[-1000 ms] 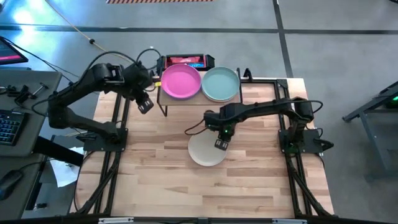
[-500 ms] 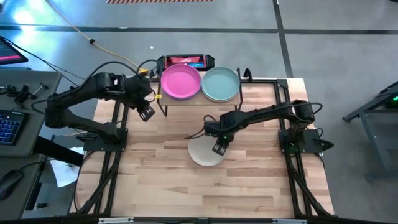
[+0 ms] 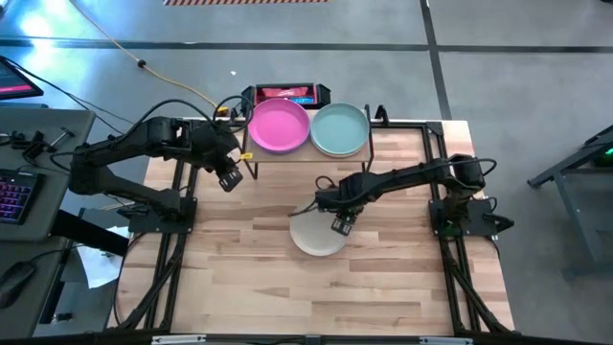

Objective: Place and stack plates onto a shelf
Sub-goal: Stack the light grey plate on top of the pink stacked plates on the shelf

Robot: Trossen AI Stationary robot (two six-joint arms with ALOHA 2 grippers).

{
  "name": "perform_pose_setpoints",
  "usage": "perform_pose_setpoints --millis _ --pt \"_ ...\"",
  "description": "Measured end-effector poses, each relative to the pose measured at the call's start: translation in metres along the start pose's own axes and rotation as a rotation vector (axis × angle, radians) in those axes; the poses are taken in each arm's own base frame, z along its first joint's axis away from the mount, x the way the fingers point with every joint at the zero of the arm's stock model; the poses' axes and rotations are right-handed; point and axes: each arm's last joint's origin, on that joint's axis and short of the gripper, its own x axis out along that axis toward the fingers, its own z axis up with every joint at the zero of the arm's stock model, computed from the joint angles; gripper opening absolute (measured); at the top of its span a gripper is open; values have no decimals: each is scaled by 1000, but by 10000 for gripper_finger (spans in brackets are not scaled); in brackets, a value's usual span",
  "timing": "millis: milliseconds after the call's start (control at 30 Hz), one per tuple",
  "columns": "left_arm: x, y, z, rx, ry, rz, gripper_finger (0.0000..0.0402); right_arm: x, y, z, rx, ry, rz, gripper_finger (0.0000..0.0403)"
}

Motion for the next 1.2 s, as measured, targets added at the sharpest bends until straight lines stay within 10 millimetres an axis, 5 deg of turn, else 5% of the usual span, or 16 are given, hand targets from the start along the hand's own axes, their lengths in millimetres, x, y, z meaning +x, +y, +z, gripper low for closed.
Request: perform_pose_setpoints --millis 1200 --pt "0 1 0 20 -1 14 67 50 -4 -5 309 -53 83 132"
